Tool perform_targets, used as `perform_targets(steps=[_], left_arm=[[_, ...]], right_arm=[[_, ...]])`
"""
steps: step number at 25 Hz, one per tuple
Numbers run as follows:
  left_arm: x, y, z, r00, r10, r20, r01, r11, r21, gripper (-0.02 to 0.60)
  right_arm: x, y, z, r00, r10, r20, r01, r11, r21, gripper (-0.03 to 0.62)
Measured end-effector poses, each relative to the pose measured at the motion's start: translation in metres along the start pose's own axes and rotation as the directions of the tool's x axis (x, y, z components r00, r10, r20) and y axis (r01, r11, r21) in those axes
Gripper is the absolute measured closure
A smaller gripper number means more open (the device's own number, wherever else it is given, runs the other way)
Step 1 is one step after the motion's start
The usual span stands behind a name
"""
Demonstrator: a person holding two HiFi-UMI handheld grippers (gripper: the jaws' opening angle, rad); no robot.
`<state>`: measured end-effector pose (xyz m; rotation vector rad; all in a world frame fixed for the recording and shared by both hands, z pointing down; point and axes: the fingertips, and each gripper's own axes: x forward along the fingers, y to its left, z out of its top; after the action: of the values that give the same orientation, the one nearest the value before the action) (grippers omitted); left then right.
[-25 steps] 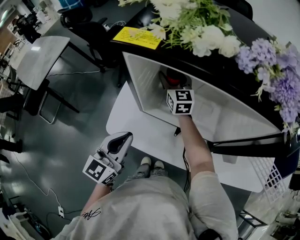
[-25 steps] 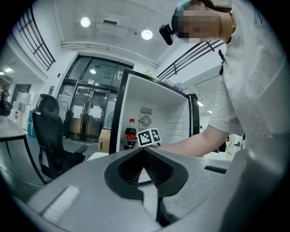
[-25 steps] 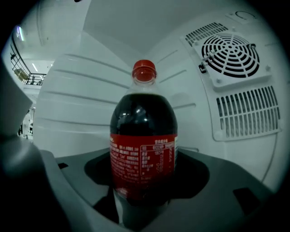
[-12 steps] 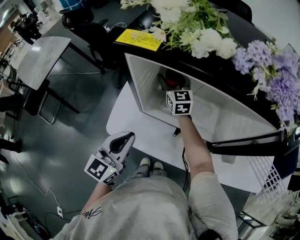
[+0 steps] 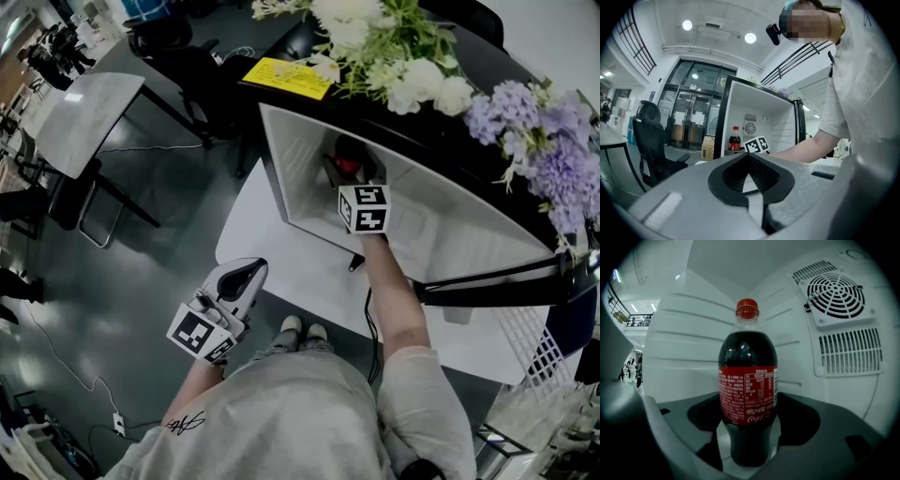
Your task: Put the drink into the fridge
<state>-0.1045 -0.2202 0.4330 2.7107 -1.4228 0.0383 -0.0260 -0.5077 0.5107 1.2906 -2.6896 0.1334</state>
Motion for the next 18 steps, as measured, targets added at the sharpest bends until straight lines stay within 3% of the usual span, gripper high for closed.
perform_targets(steps=[18], left_arm=[[0.003, -0.008, 0.011, 0.999, -0.043, 0.031, 0.043, 0.999, 0.013, 0.578]], right_arm=[[-0.052, 0.013, 0.015, 0.998, -0.020, 0.058, 0.019, 1.000, 0.010, 0.275]])
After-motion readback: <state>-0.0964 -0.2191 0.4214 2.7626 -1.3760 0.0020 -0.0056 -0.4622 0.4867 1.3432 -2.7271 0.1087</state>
